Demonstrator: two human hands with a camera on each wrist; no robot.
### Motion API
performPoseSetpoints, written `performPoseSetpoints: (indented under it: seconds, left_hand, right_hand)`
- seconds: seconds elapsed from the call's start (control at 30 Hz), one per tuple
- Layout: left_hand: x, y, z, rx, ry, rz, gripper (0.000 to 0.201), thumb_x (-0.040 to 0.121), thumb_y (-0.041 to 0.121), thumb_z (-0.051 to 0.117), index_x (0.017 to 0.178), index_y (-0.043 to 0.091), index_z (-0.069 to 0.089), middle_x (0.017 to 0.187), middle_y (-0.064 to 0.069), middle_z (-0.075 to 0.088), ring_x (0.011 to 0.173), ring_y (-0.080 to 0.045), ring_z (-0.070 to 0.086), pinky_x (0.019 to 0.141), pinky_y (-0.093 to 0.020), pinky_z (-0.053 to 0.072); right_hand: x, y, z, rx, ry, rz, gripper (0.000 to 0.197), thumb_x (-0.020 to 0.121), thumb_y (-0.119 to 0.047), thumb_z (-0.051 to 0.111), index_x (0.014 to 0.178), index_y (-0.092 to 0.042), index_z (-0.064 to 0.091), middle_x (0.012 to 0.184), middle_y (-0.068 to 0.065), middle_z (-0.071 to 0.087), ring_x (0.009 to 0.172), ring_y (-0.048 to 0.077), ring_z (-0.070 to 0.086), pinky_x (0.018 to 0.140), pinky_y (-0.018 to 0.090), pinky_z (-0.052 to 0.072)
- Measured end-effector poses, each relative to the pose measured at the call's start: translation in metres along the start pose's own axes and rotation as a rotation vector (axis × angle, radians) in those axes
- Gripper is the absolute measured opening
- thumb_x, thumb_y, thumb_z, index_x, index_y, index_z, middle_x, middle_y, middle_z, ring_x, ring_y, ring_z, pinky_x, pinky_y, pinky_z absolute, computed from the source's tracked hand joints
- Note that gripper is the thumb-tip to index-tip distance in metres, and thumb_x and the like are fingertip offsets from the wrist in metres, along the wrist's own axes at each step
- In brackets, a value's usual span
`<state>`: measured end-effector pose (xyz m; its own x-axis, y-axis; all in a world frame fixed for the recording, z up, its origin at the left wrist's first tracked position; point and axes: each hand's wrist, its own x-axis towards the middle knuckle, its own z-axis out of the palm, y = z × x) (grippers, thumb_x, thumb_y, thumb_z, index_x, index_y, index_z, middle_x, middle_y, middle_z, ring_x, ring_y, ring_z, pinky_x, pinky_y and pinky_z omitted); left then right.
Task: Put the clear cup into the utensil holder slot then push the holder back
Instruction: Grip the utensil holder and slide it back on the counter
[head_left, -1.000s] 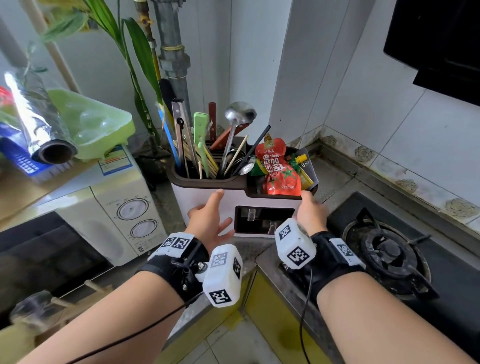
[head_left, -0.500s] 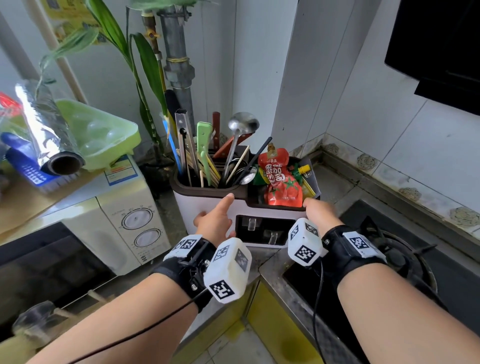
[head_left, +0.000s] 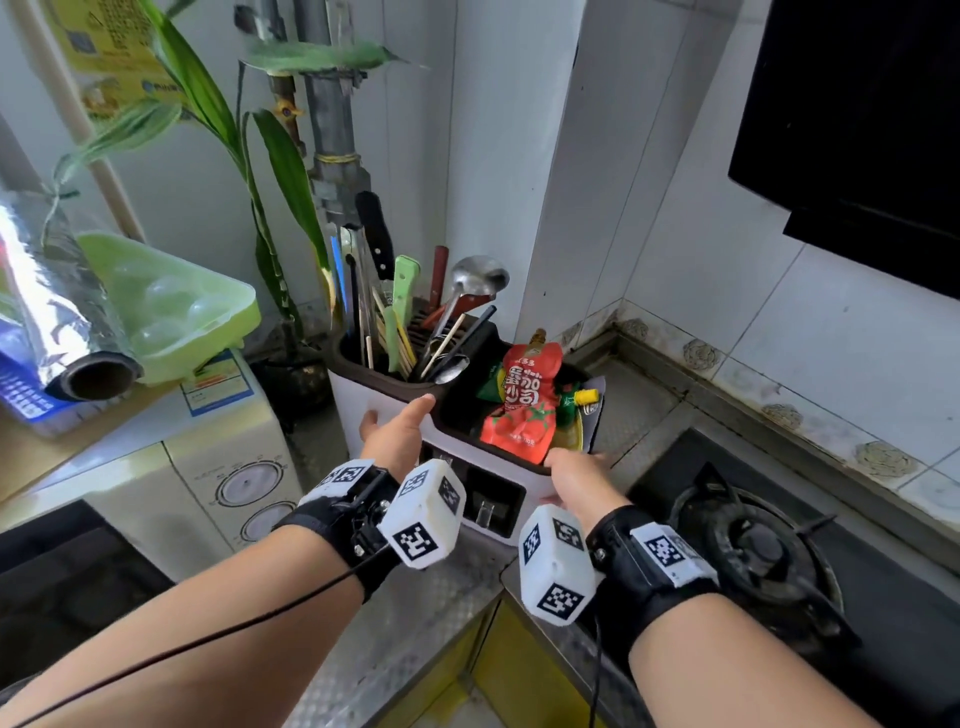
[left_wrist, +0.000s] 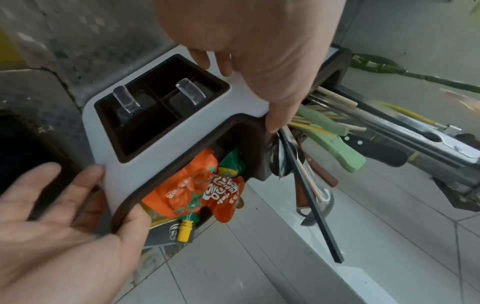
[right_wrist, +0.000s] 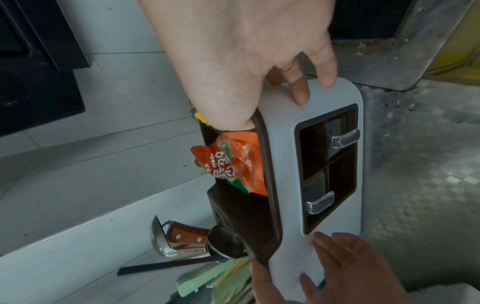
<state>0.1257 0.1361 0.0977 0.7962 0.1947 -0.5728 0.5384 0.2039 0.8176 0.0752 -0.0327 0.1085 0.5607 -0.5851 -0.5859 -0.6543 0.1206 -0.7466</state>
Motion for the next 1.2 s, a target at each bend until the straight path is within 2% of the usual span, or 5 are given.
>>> performPoseSetpoints:
  seconds: [0.3, 0.57, 0.73, 0.87, 1.2]
  left_hand:
    - [0.031, 0.035, -0.009, 0.211, -0.154, 0.054, 0.064, 0.091, 0.035, 0.054, 0.142, -0.003, 0.042, 0.145, -0.028, 0.046, 0.126, -0.044, 0.052, 0.061, -0.032, 0.045]
    - [0.031, 0.063, -0.010, 0.234, -0.155, -0.011, 0.065, 0.097, 0.036, 0.044, 0.143, -0.007, 0.028, 0.079, -0.022, 0.051, 0.046, -0.032, 0.061, 0.050, -0.036, 0.038]
    - [0.037, 0.060, -0.013, 0.132, -0.186, -0.040, 0.079, 0.093, 0.046, 0.050, 0.153, 0.004, 0.019, 0.128, -0.025, 0.053, 0.087, -0.036, 0.060, 0.064, -0.040, 0.045]
    - [0.026, 0.053, -0.014, 0.042, -0.167, -0.072, 0.076, 0.091, 0.047, 0.051, 0.153, 0.011, 0.026, 0.155, -0.013, 0.036, 0.140, -0.029, 0.038, 0.098, -0.039, 0.037]
    - [-0.036, 0.061, -0.021, 0.072, -0.110, 0.239, 0.054, 0.092, 0.033, 0.049, 0.142, 0.011, 0.042, 0.146, -0.016, 0.044, 0.126, -0.032, 0.047, 0.096, -0.043, 0.042]
  right_hand:
    - [-0.014, -0.002, 0.017, 0.117, -0.119, 0.065, 0.023, 0.087, -0.006, 0.051, 0.108, -0.006, 0.041, 0.077, 0.010, 0.044, 0.078, 0.037, 0.065, 0.053, 0.039, 0.053]
    - [-0.016, -0.005, 0.029, 0.158, -0.186, 0.036, 0.026, 0.087, -0.003, 0.050, 0.111, -0.004, 0.040, 0.078, 0.014, 0.047, 0.063, 0.035, 0.062, 0.051, 0.035, 0.050]
    - [-0.013, -0.005, 0.037, 0.155, -0.230, 0.053, 0.050, 0.088, -0.009, 0.057, 0.135, -0.004, 0.039, 0.111, 0.020, 0.057, 0.083, 0.038, 0.070, 0.065, 0.039, 0.059]
    - [-0.017, -0.001, 0.033, 0.138, -0.261, 0.026, 0.058, 0.087, -0.020, 0.062, 0.138, -0.005, 0.037, 0.123, 0.024, 0.061, 0.068, 0.028, 0.068, 0.034, 0.023, 0.050]
    - [-0.037, -0.005, 0.008, 0.039, -0.152, -0.185, 0.056, 0.096, -0.033, 0.046, 0.144, -0.007, 0.036, 0.135, 0.015, 0.049, 0.103, 0.024, 0.050, 0.083, 0.035, 0.046]
